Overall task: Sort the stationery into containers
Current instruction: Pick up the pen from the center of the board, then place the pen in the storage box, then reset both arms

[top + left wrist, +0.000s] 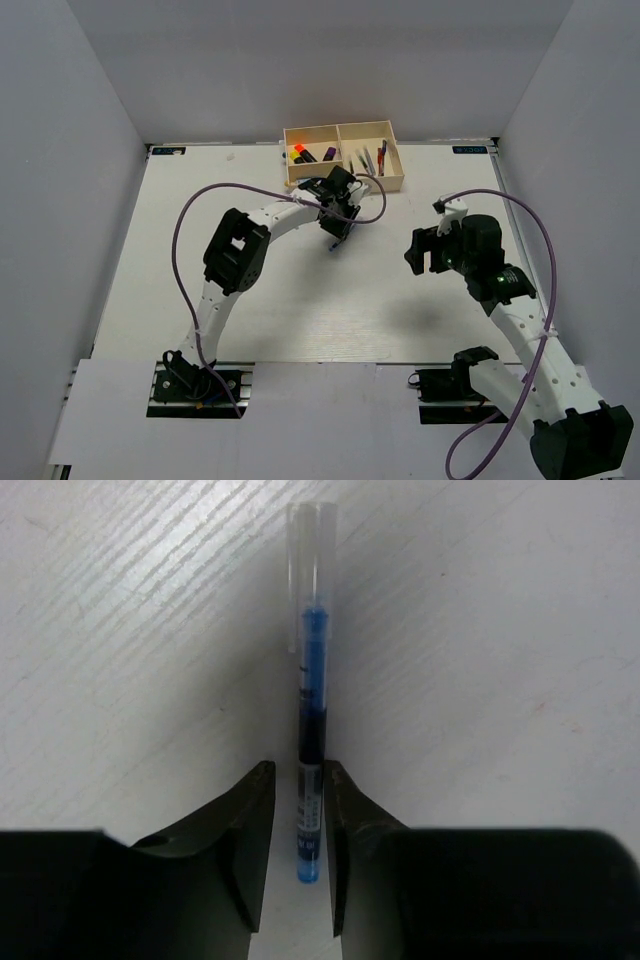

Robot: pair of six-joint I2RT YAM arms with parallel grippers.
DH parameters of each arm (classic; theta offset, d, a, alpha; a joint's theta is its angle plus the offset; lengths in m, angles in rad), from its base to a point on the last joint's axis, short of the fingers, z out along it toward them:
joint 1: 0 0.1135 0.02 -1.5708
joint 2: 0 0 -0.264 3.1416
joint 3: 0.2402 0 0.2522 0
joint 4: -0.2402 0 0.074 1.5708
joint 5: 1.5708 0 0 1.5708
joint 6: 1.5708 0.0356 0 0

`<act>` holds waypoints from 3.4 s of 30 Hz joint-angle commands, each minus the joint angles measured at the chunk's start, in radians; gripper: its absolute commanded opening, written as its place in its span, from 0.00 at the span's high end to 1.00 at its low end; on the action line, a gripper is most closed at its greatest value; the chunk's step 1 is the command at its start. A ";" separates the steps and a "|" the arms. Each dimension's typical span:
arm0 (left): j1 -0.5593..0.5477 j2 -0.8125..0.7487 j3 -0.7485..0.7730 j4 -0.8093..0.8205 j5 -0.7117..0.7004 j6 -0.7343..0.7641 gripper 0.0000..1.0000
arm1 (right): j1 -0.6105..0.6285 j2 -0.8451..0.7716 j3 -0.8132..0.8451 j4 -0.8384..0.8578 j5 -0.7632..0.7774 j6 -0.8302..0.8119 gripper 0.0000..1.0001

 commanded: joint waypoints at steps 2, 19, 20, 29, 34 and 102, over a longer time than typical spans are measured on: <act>-0.032 0.009 0.040 -0.060 -0.069 0.068 0.63 | -0.021 -0.014 0.008 0.002 -0.017 0.050 0.17; -0.057 -0.149 -0.052 0.093 0.084 -0.145 1.00 | -0.082 -0.014 0.060 -0.056 0.062 0.176 0.20; -0.057 -0.199 -0.044 0.131 0.060 -0.197 1.00 | -0.085 -0.016 0.068 -0.061 0.067 0.217 0.22; -0.063 -0.255 0.216 0.340 -0.280 -0.413 1.00 | -0.125 0.019 0.129 -0.065 0.066 0.291 0.27; -0.063 -0.172 0.205 0.792 -0.422 -0.239 1.00 | -0.137 0.035 0.123 -0.055 0.036 0.281 0.26; 0.126 -0.467 0.075 0.152 -0.256 -0.042 0.02 | -0.192 0.267 0.323 -0.157 -0.088 -0.133 0.11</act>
